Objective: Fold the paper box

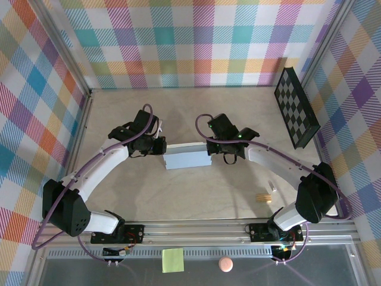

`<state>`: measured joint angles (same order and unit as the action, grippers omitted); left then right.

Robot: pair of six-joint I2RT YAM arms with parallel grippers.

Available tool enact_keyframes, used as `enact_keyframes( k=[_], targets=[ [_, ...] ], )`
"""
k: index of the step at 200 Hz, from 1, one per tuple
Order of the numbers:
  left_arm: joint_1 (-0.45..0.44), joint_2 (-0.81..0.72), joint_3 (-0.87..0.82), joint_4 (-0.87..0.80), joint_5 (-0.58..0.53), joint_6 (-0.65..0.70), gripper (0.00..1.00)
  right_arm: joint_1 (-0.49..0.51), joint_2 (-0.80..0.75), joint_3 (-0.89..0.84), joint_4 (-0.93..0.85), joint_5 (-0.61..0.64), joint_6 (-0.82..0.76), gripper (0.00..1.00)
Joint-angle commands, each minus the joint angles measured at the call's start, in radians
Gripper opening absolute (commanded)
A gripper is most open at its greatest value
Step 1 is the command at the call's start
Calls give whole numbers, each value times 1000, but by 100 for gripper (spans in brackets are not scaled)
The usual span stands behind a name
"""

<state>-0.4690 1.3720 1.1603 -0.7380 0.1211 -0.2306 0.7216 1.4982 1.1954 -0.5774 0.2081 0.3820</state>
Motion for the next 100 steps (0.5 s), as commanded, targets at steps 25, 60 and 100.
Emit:
enact_keyframes(
  k=[25, 60, 100],
  targets=[
    [-8, -1, 18, 34, 30, -63, 6, 16, 22, 26, -27, -11, 15, 0],
    [-9, 2, 7, 32, 14, -91, 3, 17, 23, 24, -31, -9, 17, 0],
    [-9, 1, -19, 61, 35, -145, 2, 18, 22, 23, -33, -6, 18, 0]
  ],
)
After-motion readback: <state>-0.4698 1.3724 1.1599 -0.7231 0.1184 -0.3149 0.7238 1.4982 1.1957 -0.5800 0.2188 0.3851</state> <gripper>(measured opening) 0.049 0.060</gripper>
